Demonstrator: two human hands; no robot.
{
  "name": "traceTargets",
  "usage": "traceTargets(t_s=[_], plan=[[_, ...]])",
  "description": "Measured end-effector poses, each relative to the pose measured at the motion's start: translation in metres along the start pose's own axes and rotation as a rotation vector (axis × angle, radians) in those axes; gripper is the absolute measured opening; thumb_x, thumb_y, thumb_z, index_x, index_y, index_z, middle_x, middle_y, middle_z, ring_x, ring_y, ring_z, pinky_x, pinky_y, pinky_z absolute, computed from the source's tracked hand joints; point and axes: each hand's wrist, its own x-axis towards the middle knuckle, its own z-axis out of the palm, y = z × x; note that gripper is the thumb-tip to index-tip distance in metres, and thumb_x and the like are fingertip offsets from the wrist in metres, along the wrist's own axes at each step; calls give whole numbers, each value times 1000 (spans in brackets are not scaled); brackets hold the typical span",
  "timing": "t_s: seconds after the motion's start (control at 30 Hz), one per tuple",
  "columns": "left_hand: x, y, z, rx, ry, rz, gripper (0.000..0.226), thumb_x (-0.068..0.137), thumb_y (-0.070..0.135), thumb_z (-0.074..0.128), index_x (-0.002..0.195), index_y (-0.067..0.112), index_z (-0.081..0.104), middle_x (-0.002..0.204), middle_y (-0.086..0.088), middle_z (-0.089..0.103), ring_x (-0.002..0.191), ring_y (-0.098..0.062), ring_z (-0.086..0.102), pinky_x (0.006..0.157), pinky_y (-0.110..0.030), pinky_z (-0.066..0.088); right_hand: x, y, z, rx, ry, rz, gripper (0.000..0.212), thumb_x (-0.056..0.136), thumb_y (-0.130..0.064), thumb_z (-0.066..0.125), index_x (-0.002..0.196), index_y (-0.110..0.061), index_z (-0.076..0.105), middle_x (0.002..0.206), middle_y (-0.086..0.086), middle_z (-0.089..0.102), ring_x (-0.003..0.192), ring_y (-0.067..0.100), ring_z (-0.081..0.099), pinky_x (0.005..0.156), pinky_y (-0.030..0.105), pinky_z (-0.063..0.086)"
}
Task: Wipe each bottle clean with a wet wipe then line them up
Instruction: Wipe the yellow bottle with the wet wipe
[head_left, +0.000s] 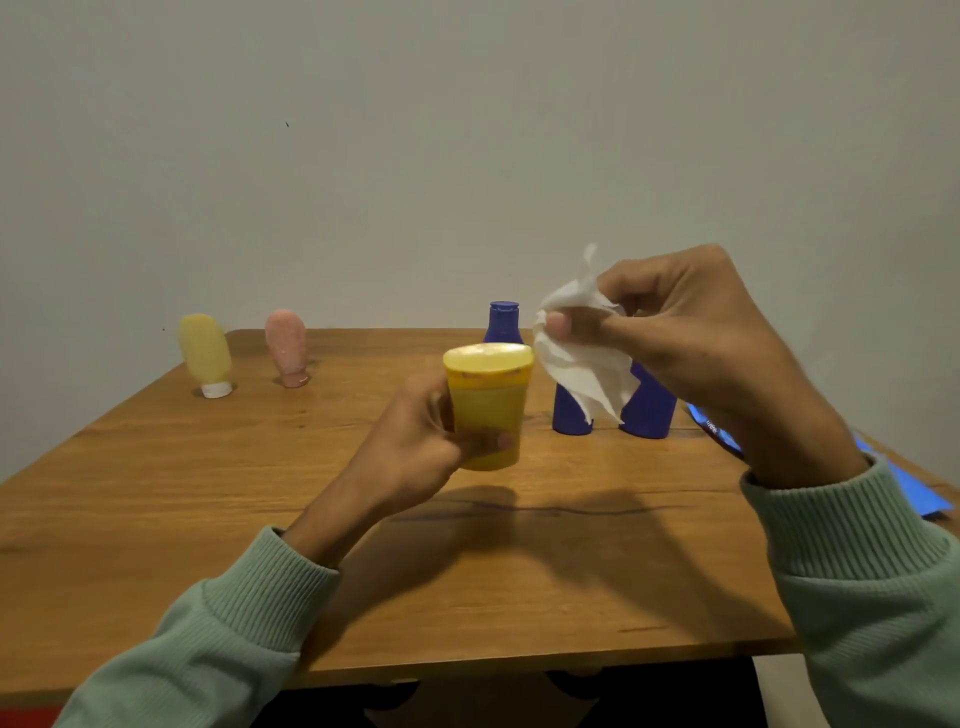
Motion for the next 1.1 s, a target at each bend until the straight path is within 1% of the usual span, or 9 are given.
traceTargets(t_s=[0.17, 0.27, 0.33, 0.5, 0.63, 0.8, 0.9, 1.0, 1.1], plan=[[-2, 4, 0, 34, -38, -7, 40, 81, 1, 72, 116, 17, 63, 111, 0, 68, 103, -13, 65, 87, -36, 57, -1, -1, 20, 87, -165, 123, 17, 75, -34, 73, 82, -19, 75, 73, -6, 72, 67, 8, 66, 58, 15, 51], [-2, 6, -1, 22, -35, -4, 40, 81, 0, 71, 110, 27, 61, 108, 4, 68, 100, -6, 65, 83, -28, 58, 0, 1, 18, 119, -205, 197, 24, 71, -41, 71, 81, -19, 75, 76, -3, 72, 75, 18, 67, 73, 30, 54], [-2, 7, -1, 12, -54, -3, 39, 80, 1, 72, 108, 25, 62, 107, 1, 69, 99, -8, 66, 82, -26, 57, 1, 3, 15, 163, -237, 243, 30, 66, -44, 70, 80, -19, 75, 77, -1, 73, 72, 20, 65, 73, 33, 52], [-2, 5, -2, -50, -41, -42, 45, 77, 4, 75, 114, 26, 61, 109, 3, 71, 103, -10, 67, 85, -27, 57, 5, 10, 8, 239, -293, 314, 32, 61, -39, 72, 82, -15, 76, 80, 5, 73, 67, 17, 63, 67, 29, 50], [2, 3, -9, -224, 51, -132, 50, 70, 14, 77, 112, 27, 53, 100, 5, 75, 94, -9, 71, 71, -19, 56, 6, 16, 0, 226, -286, 309, 26, 61, -35, 75, 76, -16, 77, 79, 5, 73, 65, 11, 61, 61, 19, 50], [9, -9, -27, -199, 160, -216, 68, 62, 32, 81, 122, 24, 50, 111, -3, 72, 103, -18, 68, 88, -42, 56, 9, 31, 12, 175, -210, 307, 27, 68, -35, 75, 85, -14, 77, 82, 11, 72, 68, 18, 58, 65, 28, 46], [18, -18, -34, -206, 186, -252, 66, 62, 29, 83, 119, 24, 50, 112, -5, 71, 104, -21, 68, 88, -45, 56, 11, 38, 25, 202, -205, 324, 29, 69, -34, 74, 89, -13, 76, 83, 9, 73, 71, 20, 59, 63, 26, 48], [30, -25, -37, -180, 201, -258, 52, 69, 19, 83, 110, 28, 52, 111, -2, 68, 103, -18, 65, 76, -30, 56, 16, 47, 39, 208, -180, 332, 31, 66, -34, 74, 89, -13, 75, 80, 4, 73, 70, 17, 64, 61, 23, 52], [43, -31, -37, -152, 208, -250, 48, 73, 13, 81, 107, 30, 52, 107, 8, 63, 99, -9, 60, 72, -22, 51, 22, 58, 56, 144, -151, 327, 16, 74, -29, 74, 86, -18, 75, 76, -3, 72, 67, 8, 64, 57, 17, 52]])
